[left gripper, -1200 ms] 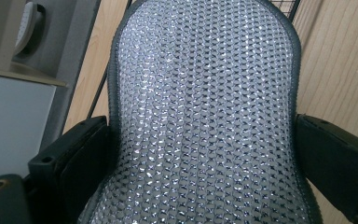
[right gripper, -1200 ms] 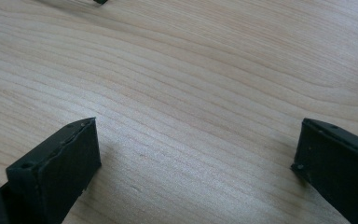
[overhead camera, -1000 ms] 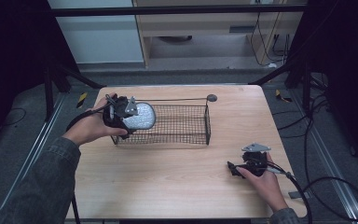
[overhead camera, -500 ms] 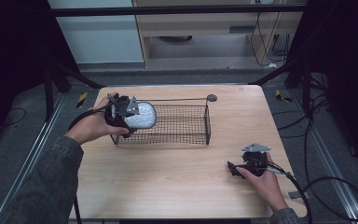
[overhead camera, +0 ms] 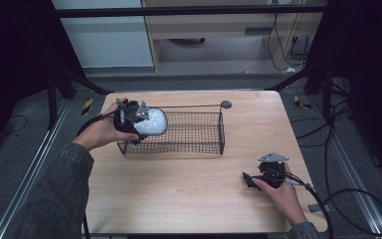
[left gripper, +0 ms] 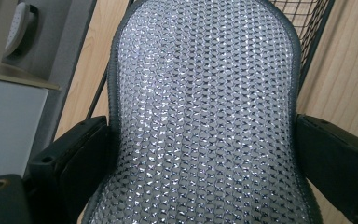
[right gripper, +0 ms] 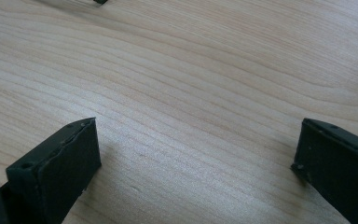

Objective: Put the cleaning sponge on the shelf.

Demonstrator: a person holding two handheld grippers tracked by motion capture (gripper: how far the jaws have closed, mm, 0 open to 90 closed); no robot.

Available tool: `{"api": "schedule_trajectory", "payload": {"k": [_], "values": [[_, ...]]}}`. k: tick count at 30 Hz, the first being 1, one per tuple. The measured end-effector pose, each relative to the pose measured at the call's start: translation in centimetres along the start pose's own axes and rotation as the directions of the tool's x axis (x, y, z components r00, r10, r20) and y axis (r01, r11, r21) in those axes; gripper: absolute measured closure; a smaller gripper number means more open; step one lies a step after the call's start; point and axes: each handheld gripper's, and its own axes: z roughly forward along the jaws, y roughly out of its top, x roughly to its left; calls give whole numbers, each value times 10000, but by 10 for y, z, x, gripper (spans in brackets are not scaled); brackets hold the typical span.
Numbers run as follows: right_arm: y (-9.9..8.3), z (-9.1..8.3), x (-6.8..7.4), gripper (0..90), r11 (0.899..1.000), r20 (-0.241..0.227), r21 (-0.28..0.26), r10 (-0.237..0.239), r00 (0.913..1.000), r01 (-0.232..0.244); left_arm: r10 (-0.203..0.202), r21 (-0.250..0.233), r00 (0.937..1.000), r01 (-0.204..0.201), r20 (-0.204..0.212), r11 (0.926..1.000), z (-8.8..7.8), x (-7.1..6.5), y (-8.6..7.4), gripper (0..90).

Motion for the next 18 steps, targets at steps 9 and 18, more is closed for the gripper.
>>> {"api": "schedule_trajectory", "payload": {"k": [9, 18], "values": [[0, 0, 0, 4, 10000, -10, 0, 11, 10000, -11, -100, -13, 9995, 100, 290, 9999, 16, 10, -3, 45], [0, 0, 0, 4, 10000, -9, 0, 13, 10000, -13, -26, -3, 9985, 26, 544, 10000, 27, 12, -1, 45]]}}
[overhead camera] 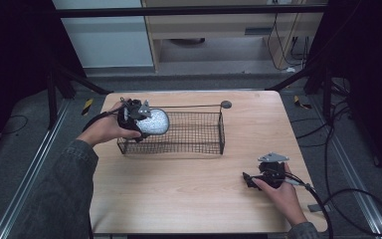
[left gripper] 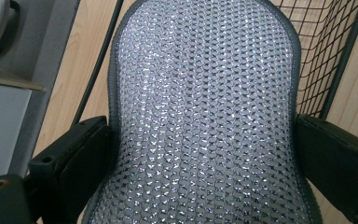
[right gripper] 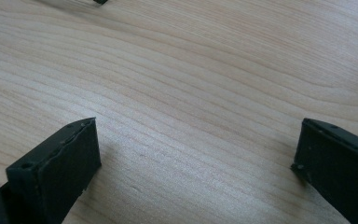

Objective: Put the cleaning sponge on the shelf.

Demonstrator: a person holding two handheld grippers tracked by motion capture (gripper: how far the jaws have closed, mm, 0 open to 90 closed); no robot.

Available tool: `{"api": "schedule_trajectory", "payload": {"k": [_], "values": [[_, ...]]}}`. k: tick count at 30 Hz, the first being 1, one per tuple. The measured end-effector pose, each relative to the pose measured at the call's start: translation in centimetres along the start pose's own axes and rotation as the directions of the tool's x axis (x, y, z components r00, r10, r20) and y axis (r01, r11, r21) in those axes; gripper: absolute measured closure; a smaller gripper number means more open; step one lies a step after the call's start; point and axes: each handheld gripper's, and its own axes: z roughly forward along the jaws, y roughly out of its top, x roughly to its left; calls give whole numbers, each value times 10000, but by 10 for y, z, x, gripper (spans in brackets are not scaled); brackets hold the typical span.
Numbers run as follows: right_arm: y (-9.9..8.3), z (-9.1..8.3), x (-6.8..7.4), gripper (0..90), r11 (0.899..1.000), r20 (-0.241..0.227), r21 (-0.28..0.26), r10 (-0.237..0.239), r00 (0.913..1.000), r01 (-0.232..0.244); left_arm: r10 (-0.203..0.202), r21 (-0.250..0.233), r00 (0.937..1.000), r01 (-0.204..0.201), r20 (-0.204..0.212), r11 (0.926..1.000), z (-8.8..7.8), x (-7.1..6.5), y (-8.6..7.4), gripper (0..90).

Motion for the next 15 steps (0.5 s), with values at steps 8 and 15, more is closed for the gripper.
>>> {"api": "schedule_trajectory", "payload": {"k": [8, 15], "values": [[0, 0, 0, 4, 10000, 7, -6, -7, 10000, 7, 31, -50, 9997, -29, 255, 10000, 10, 3, 2, 45], [0, 0, 0, 4, 10000, 17, -4, -6, 10000, 6, 22, -81, 9994, -19, 351, 10000, 14, 5, 6, 45]]}}
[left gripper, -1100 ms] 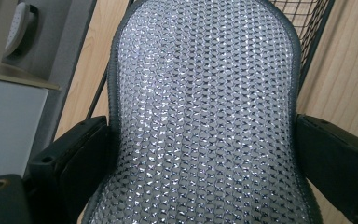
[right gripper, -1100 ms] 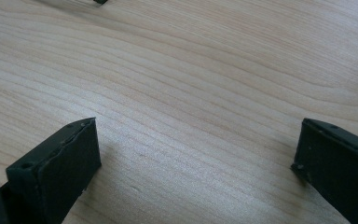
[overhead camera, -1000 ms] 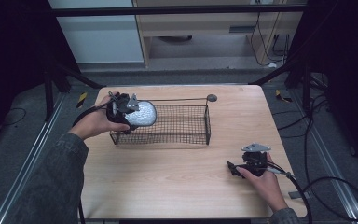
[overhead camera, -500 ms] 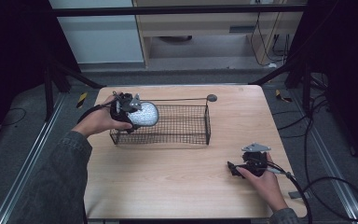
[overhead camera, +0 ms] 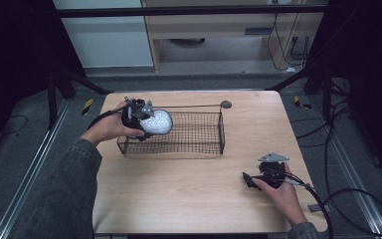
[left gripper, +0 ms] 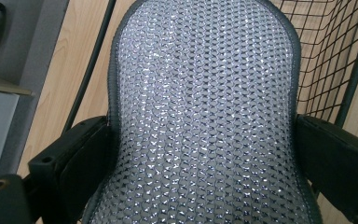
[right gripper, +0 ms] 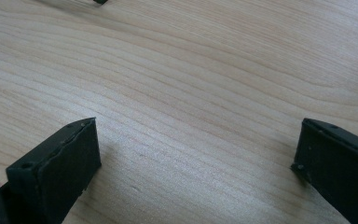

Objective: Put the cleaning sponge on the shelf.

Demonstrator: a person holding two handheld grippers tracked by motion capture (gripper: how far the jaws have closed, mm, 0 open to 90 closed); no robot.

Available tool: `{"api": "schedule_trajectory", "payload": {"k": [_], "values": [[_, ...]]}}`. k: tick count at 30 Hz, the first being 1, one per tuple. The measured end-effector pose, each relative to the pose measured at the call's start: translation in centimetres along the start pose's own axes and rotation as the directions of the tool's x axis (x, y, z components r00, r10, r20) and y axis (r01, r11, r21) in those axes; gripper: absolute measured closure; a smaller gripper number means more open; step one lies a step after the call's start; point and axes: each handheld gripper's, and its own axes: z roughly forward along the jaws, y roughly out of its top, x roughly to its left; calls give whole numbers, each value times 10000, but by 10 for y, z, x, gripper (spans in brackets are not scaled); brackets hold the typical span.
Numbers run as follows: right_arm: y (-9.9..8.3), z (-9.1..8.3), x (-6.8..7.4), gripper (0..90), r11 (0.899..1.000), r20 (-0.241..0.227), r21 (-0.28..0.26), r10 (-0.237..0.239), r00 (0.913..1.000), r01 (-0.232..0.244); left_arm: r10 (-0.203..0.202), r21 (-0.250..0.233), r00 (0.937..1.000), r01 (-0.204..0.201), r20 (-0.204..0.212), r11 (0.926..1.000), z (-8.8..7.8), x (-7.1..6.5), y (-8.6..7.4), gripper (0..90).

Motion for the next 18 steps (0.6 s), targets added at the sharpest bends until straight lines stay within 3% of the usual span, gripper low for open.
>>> {"api": "schedule_trajectory", "payload": {"k": [11, 18], "values": [[0, 0, 0, 4, 10000, 14, -5, 5, 10000, -5, 45, 86, 9997, -47, 249, 10000, 5, 5, 1, 44], [0, 0, 0, 4, 10000, 15, -7, 10, 10000, -10, -266, 87, 9986, 262, 449, 9996, 10, 6, 1, 21]]}}
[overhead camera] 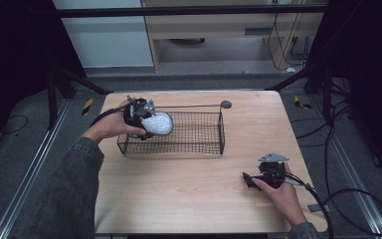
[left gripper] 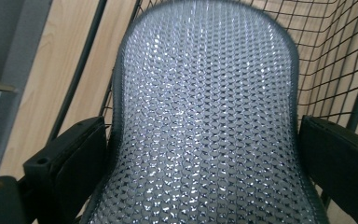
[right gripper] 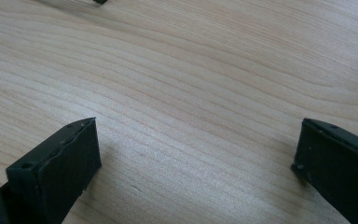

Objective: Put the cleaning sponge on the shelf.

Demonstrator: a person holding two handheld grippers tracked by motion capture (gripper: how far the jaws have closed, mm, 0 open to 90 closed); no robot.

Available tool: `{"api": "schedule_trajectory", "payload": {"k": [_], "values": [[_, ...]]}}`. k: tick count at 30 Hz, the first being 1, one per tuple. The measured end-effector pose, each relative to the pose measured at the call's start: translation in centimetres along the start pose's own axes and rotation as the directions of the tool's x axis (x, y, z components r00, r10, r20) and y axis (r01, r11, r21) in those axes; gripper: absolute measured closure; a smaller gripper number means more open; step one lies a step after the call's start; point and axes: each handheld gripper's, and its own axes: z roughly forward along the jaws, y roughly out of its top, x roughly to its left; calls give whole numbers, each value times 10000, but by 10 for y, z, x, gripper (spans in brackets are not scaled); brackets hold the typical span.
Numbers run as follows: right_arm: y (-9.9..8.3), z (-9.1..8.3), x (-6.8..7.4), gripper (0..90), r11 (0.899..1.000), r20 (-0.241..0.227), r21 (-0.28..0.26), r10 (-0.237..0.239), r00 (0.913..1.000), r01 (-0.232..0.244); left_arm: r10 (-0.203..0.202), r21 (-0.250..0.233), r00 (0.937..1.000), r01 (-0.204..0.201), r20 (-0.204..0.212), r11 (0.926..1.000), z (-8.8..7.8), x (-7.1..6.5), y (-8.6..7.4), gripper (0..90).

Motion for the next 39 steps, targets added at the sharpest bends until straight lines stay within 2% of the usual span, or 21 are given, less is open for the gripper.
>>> {"api": "schedule_trajectory", "payload": {"k": [9, 19, 26, 32, 36, 39], "values": [[0, -1, 0, 4, 10000, -54, 20, 68, 10000, -68, -59, -246, 9999, 62, 155, 9997, -2, 0, 2, 33], [0, -1, 0, 4, 10000, -49, 7, 46, 10000, -46, -142, -423, 9999, 143, 24, 9990, -9, 0, 0, 38], [0, -1, 0, 4, 10000, -51, 8, 53, 10000, -53, -226, -647, 9997, 218, -107, 9977, -21, -3, -1, 40], [0, -1, 1, 4, 10000, -58, 24, 96, 9999, -96, -715, -1017, 9970, 681, -307, 9925, -29, -8, -2, 46], [0, 0, 0, 4, 10000, -22, -4, 26, 10000, -26, -1164, -1176, 9917, 1093, -551, 9870, -33, -16, -3, 48], [0, 0, 0, 4, 10000, -16, -3, 29, 10000, -29, -1600, -1492, 9850, 1490, -649, 9775, -37, -25, -5, 48]]}}
